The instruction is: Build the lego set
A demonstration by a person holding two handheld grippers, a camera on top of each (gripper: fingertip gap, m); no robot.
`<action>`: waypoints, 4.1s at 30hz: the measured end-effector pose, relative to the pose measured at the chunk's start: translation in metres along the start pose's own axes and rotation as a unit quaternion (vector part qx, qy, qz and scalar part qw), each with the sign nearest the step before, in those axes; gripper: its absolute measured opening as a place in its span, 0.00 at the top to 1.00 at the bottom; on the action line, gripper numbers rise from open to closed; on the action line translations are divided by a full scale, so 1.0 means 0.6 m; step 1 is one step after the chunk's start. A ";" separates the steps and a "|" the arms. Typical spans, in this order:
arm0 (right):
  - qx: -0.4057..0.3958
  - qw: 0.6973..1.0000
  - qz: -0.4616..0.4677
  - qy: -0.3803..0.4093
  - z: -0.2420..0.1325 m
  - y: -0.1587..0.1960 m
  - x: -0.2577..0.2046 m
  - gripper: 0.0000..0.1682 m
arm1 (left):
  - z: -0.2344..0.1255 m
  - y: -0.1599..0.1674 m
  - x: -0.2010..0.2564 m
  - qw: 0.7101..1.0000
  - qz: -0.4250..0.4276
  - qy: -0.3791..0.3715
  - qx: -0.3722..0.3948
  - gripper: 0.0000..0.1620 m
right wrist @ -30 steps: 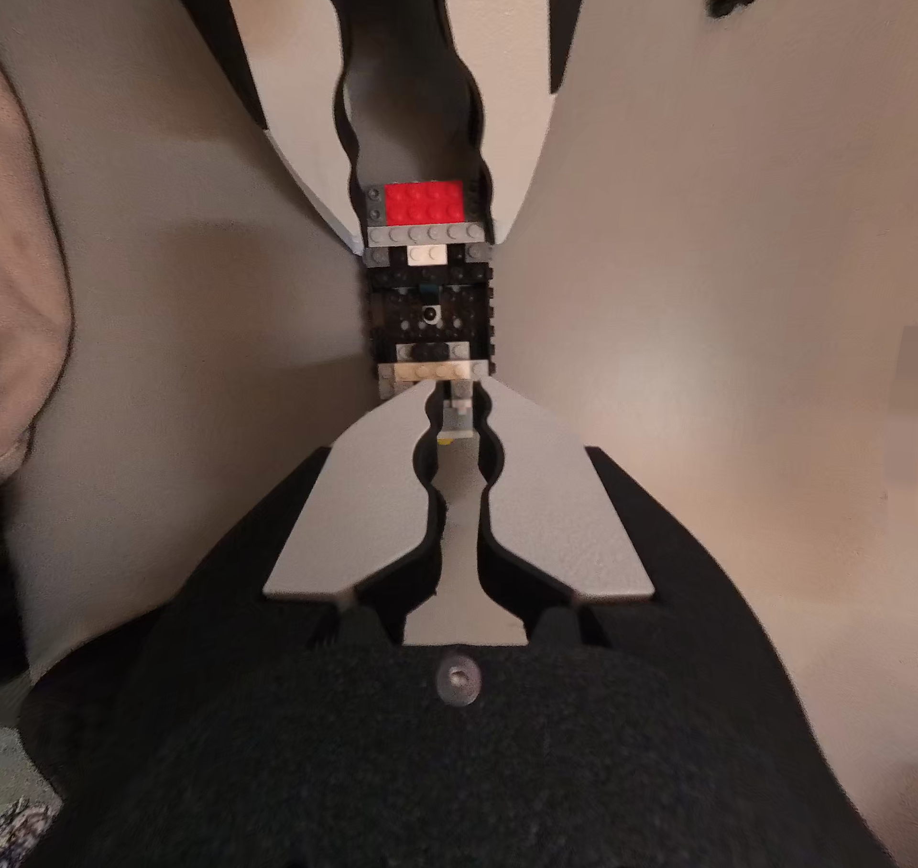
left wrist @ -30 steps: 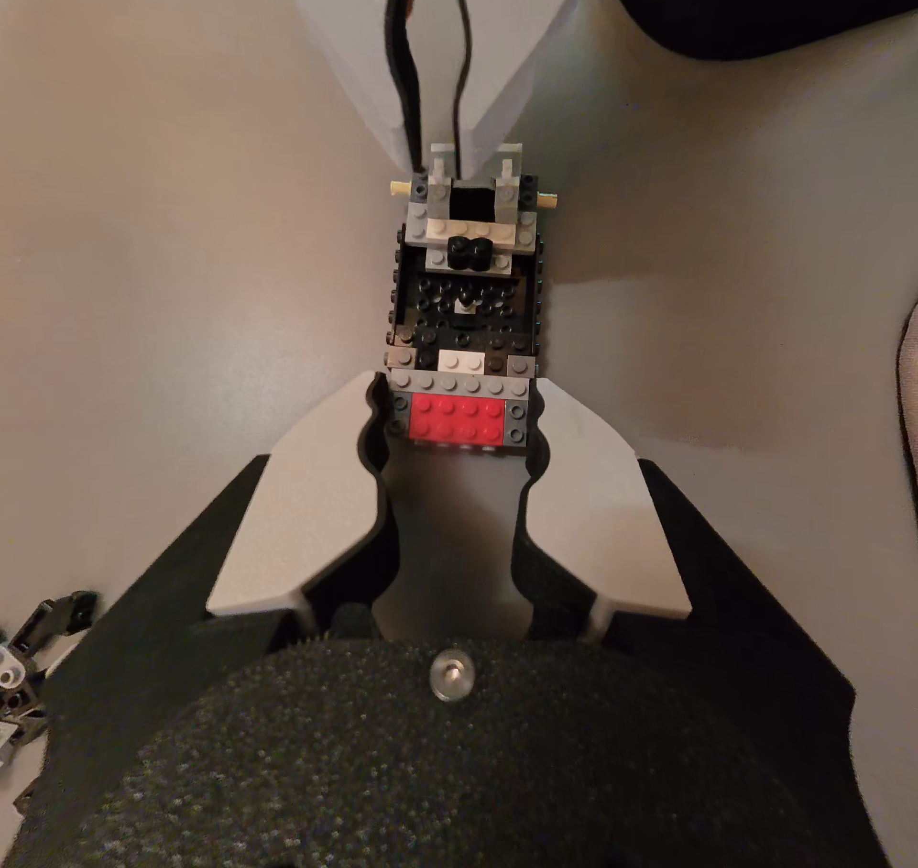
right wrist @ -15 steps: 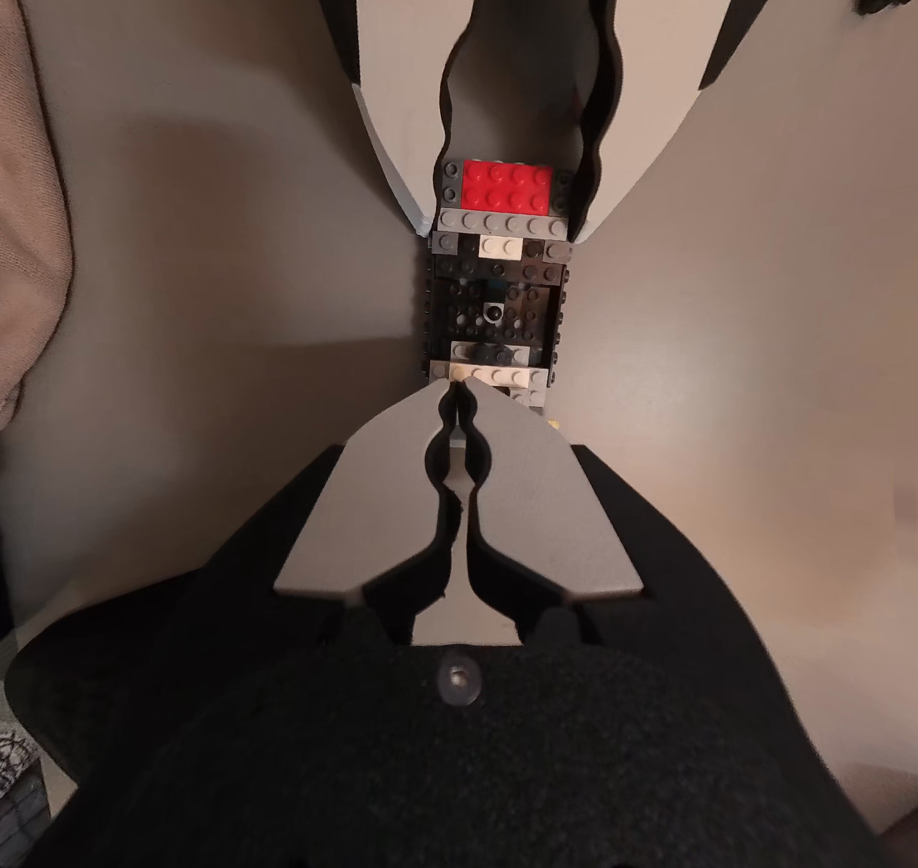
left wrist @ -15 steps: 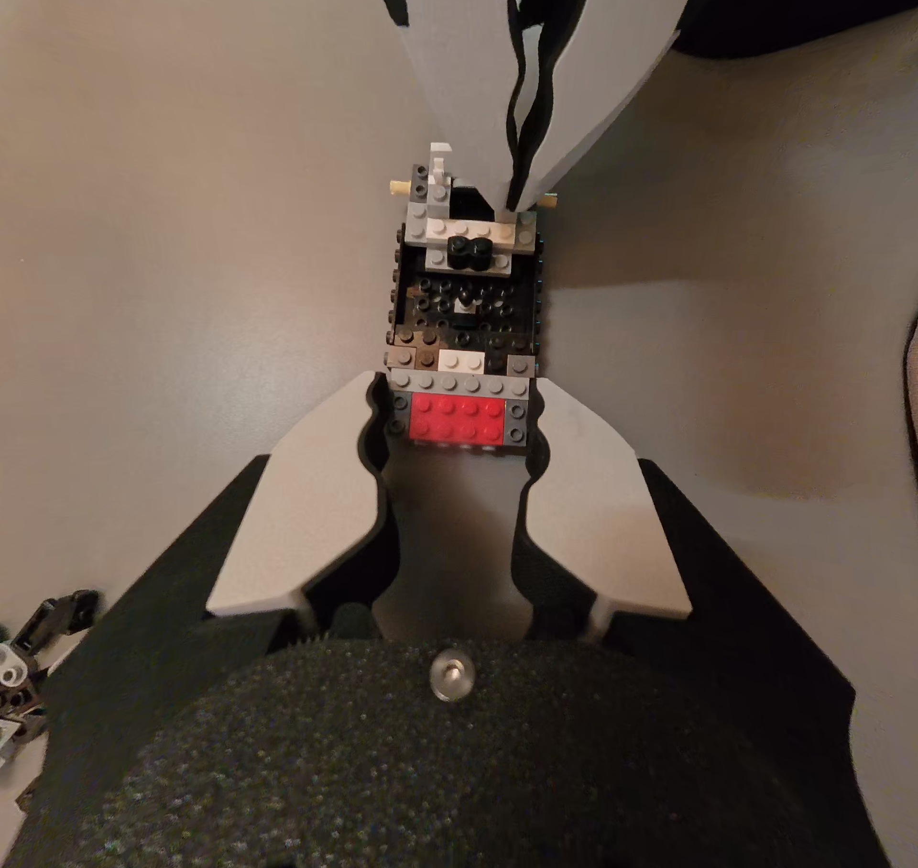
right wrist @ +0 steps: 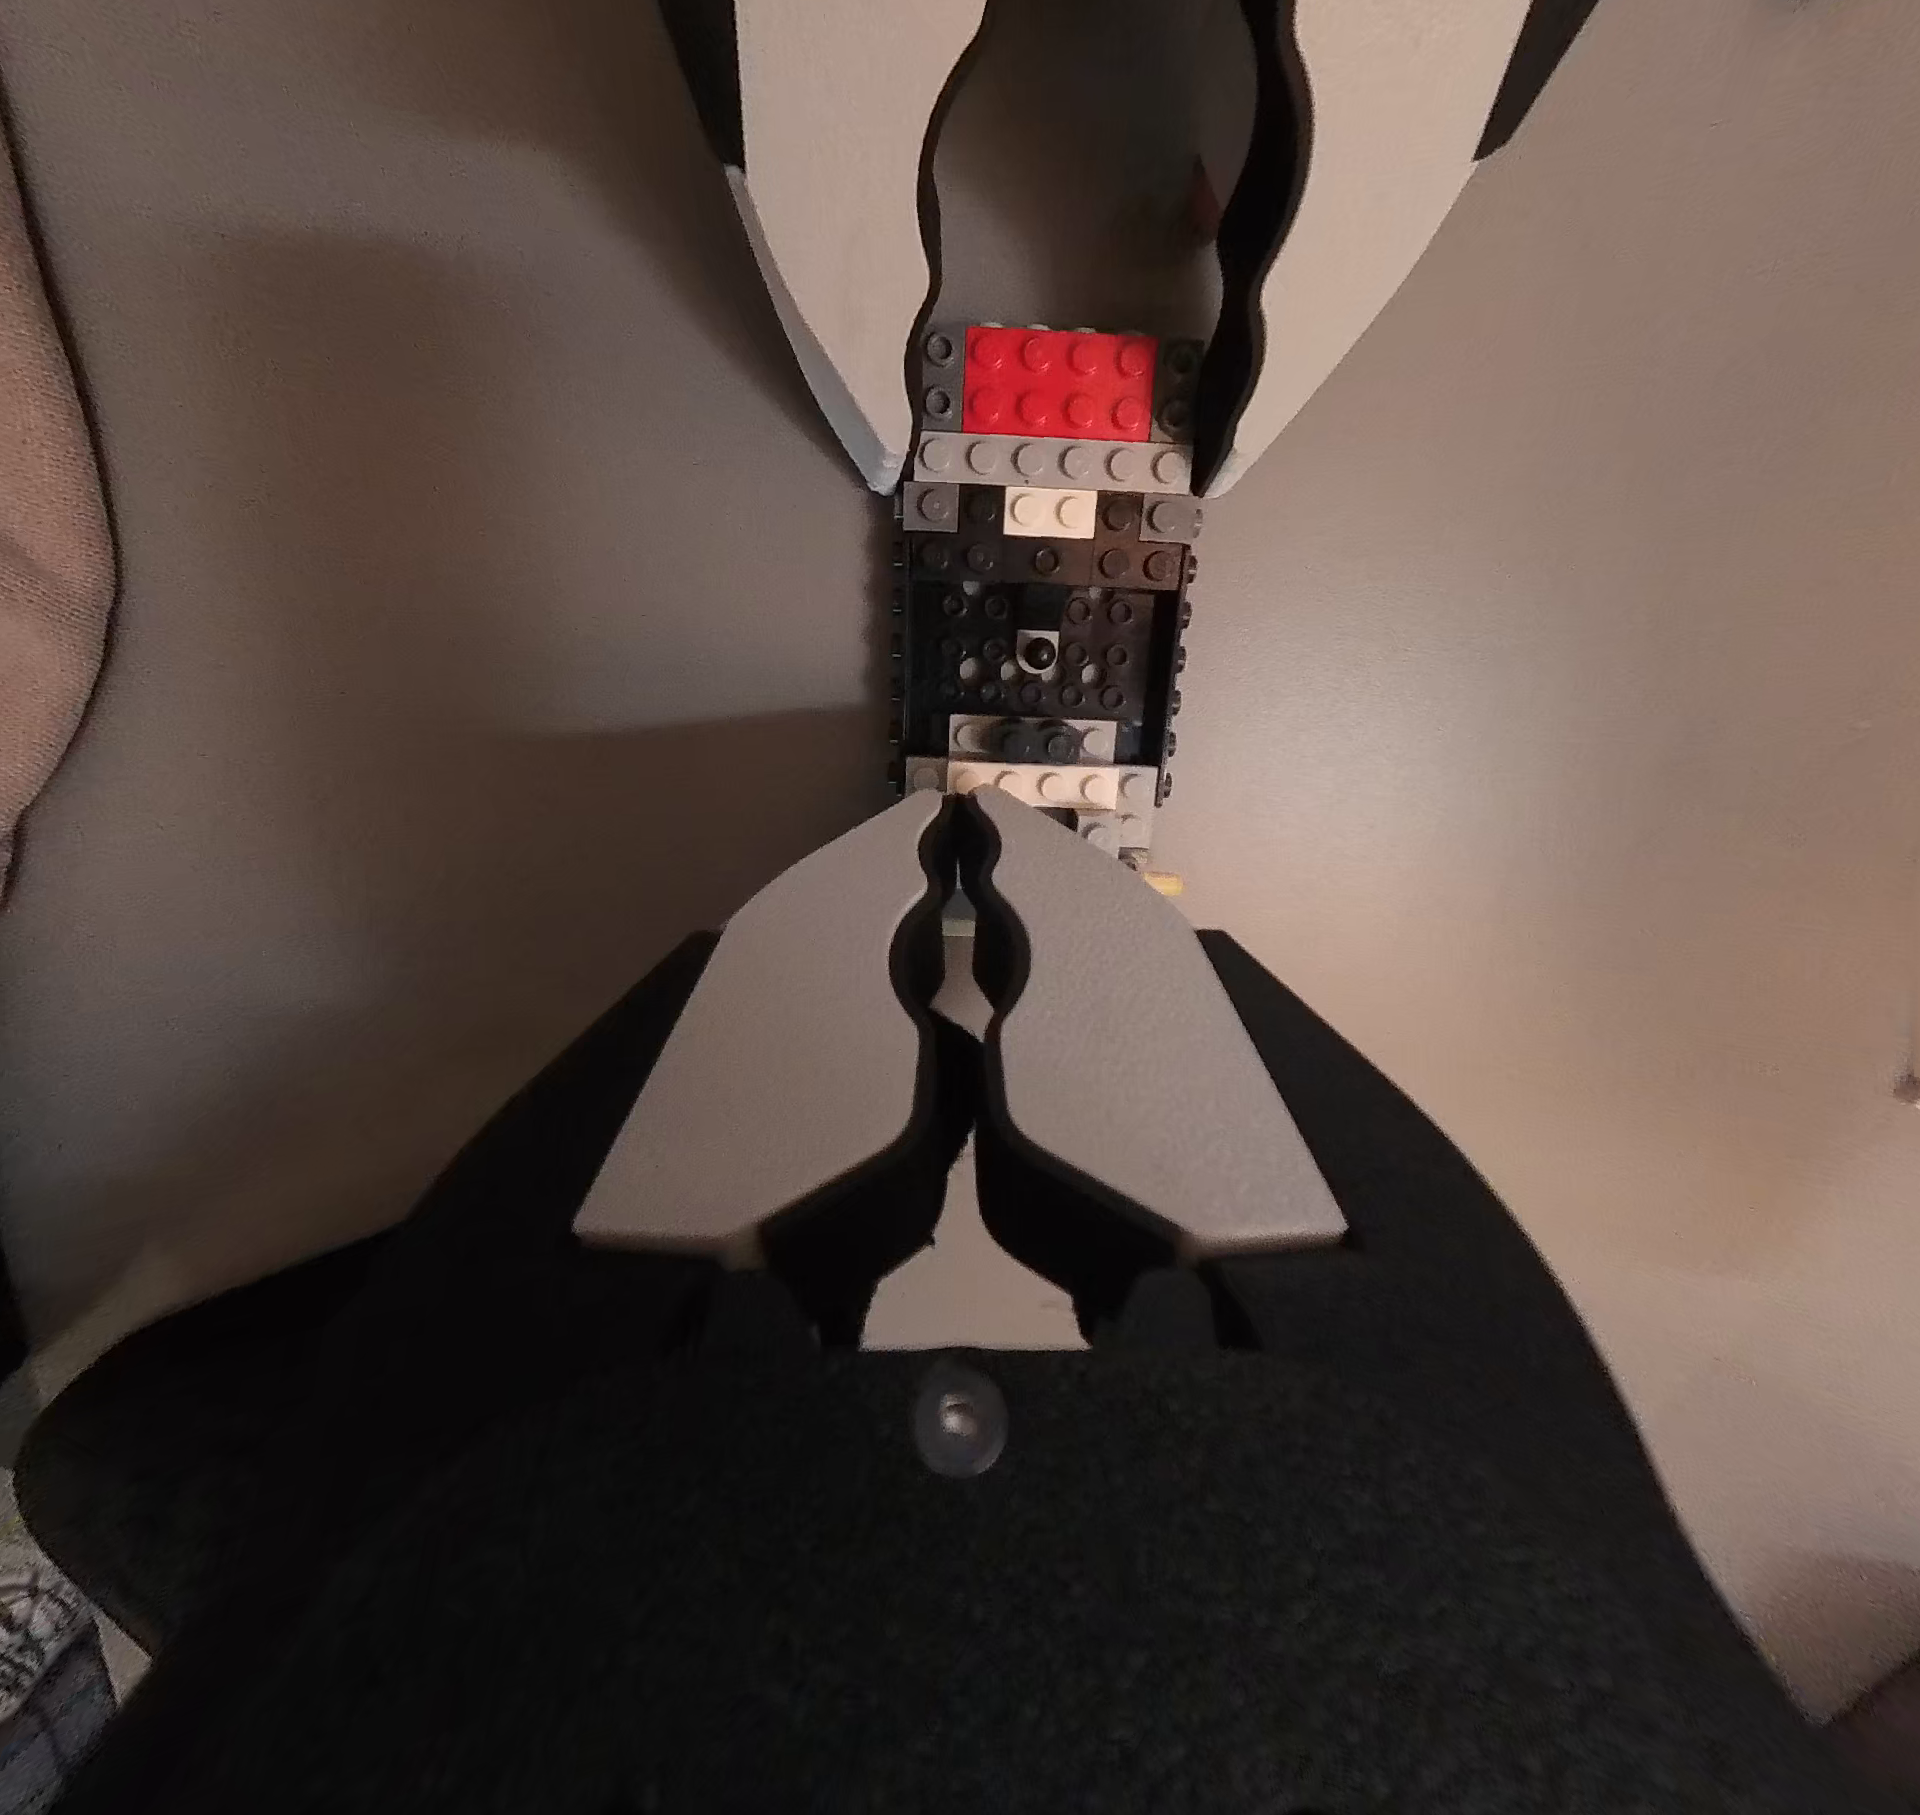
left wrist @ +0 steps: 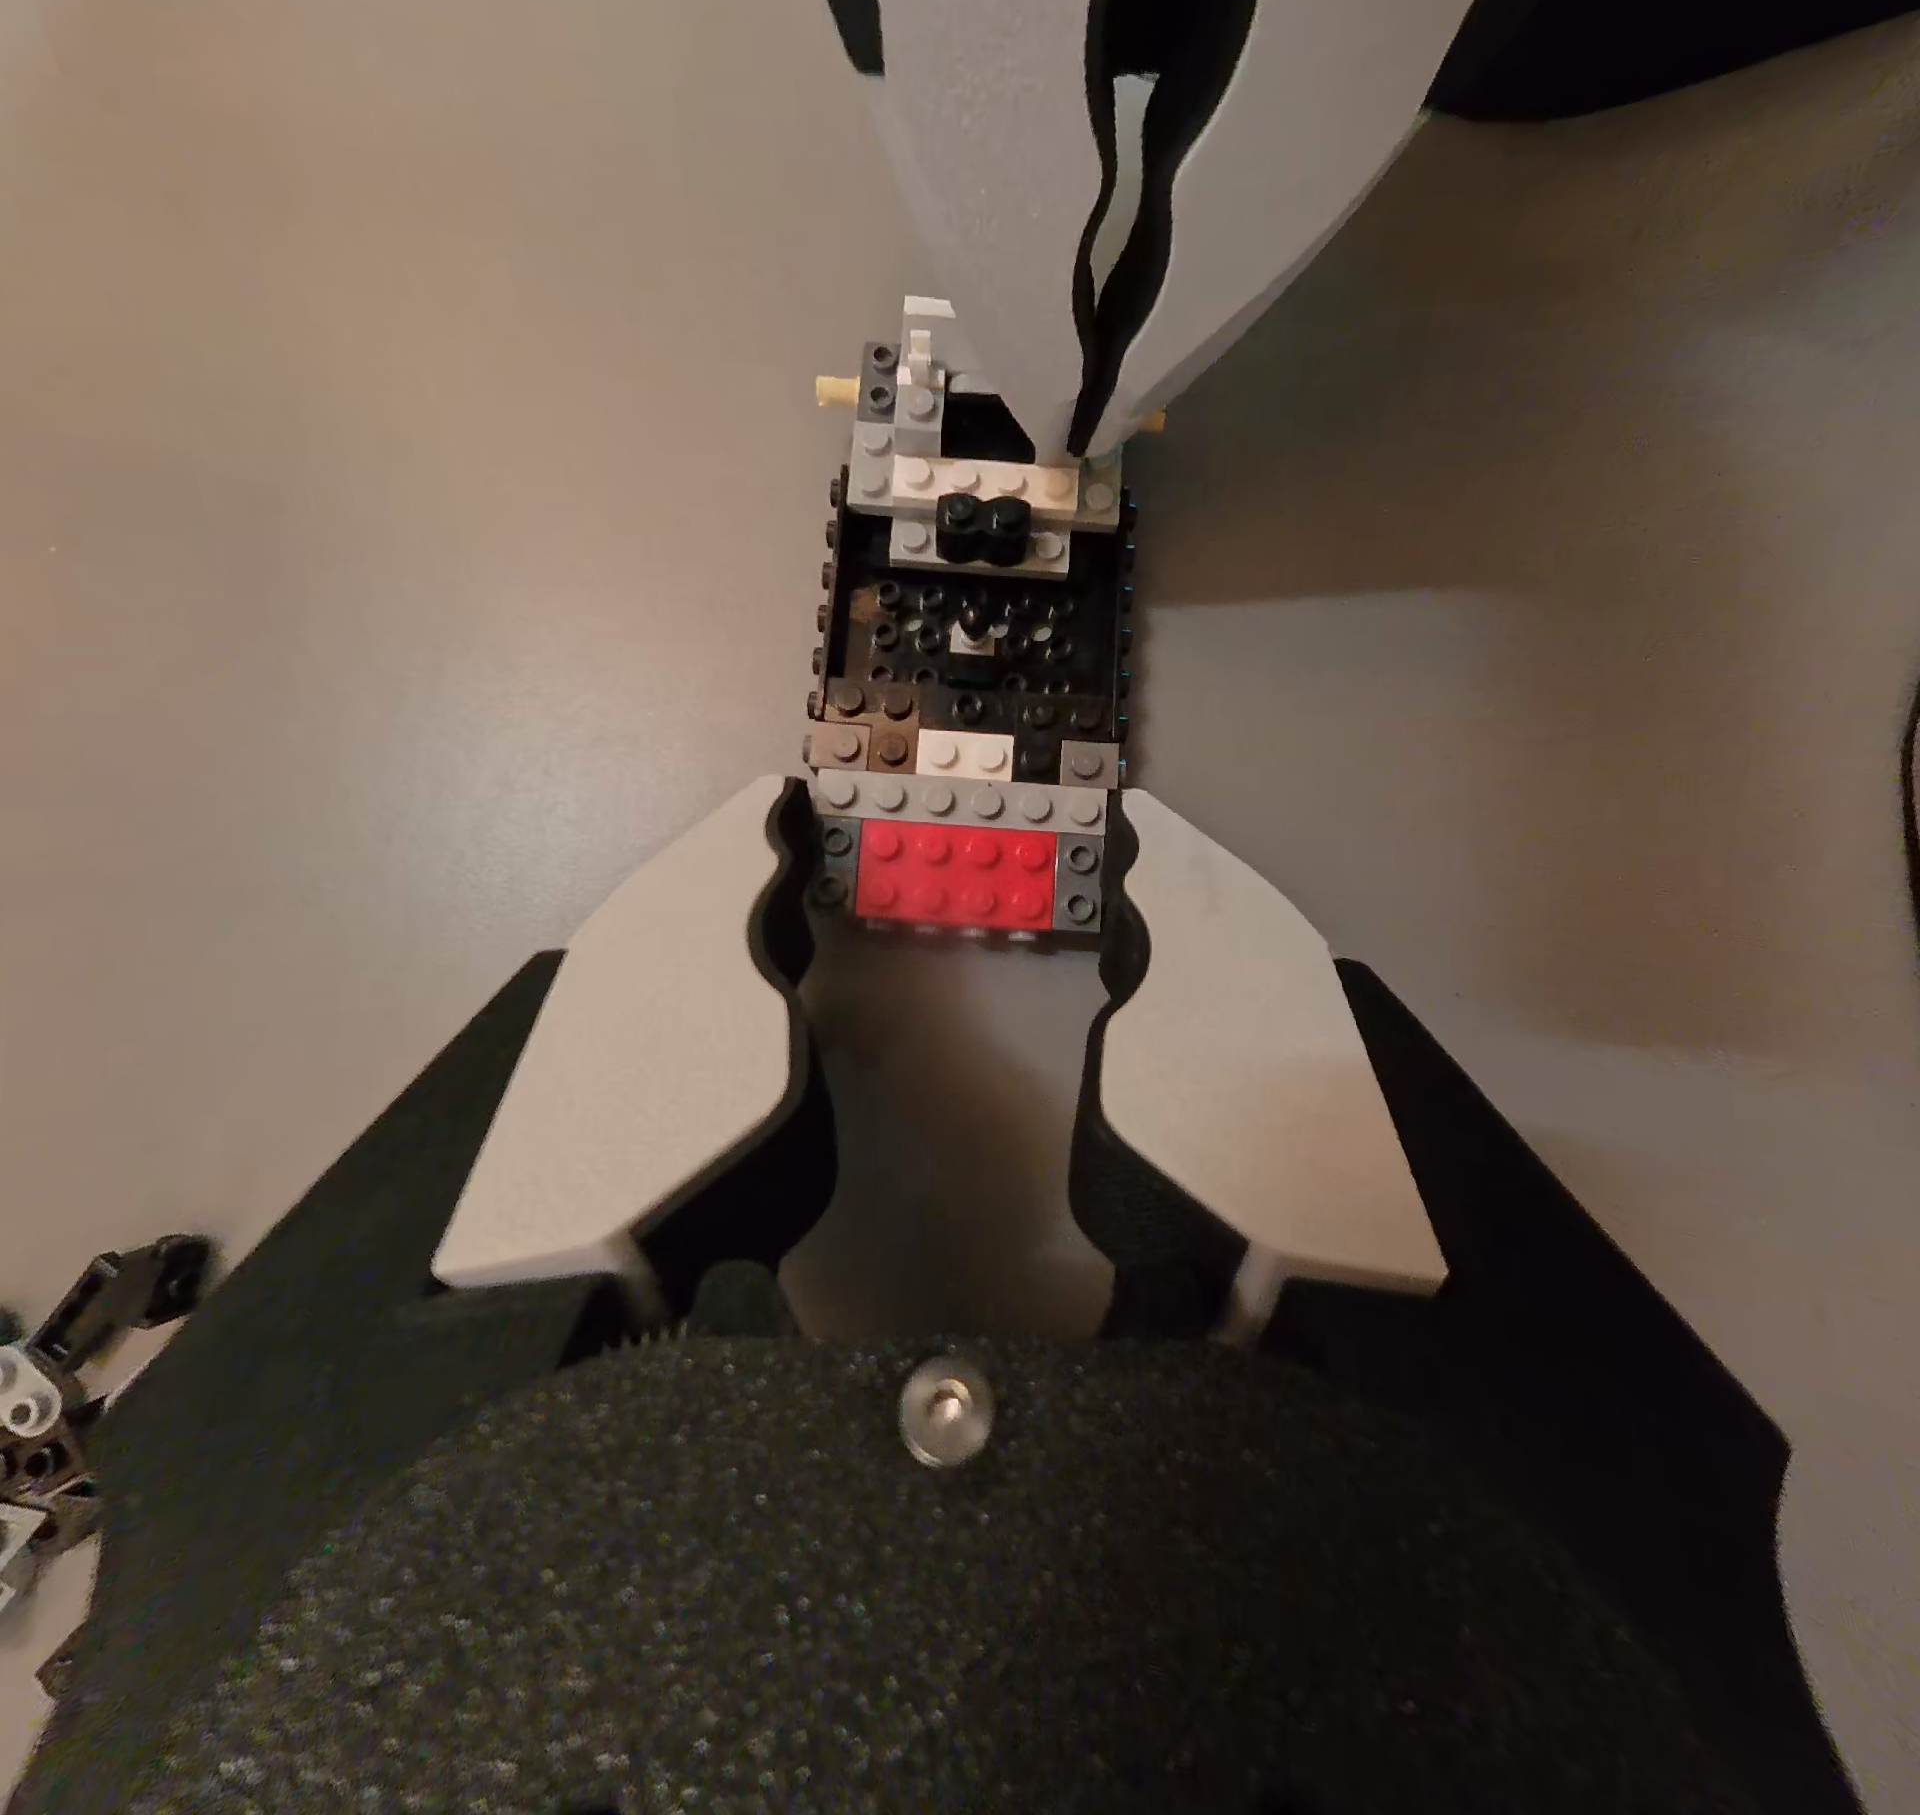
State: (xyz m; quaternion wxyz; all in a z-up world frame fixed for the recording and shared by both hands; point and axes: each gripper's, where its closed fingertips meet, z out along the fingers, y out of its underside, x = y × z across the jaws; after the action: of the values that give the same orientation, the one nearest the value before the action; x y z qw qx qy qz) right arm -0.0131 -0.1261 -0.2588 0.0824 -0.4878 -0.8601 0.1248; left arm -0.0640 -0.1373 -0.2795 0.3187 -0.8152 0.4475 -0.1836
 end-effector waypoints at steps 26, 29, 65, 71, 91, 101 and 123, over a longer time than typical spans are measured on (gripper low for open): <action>0.008 1.000 -0.004 0.005 -0.002 -0.001 0.004 0.99 | -0.001 0.000 0.000 1.000 -0.001 0.003 0.002 0.67; -0.013 1.000 0.005 -0.003 -0.001 0.000 0.003 1.00 | 0.000 0.000 0.000 1.000 -0.001 0.002 0.001 0.67; -0.048 0.998 0.028 -0.003 0.000 0.006 0.046 0.98 | 0.000 0.001 -0.001 1.000 0.000 0.001 0.002 0.67; -0.039 0.998 0.038 -0.008 0.002 0.007 0.046 0.98 | 0.000 0.001 -0.001 1.000 0.001 0.001 0.002 0.67; -0.035 0.997 0.065 -0.003 0.005 0.010 0.047 0.96 | 0.000 0.000 -0.003 1.000 0.007 -0.005 -0.001 0.67; -0.030 0.998 0.061 -0.013 0.010 0.011 0.047 0.96 | -0.001 0.003 -0.003 1.000 0.012 -0.009 -0.024 0.68; -0.021 1.000 0.017 -0.010 0.004 0.005 0.005 0.95 | -0.003 0.006 0.000 1.000 0.002 -0.005 -0.029 0.68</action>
State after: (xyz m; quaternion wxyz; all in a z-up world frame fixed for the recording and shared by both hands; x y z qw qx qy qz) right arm -0.0132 -0.1223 -0.2620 0.0611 -0.5025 -0.8550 0.1128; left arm -0.0669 -0.1394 -0.2807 0.2974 -0.8241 0.4527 -0.1656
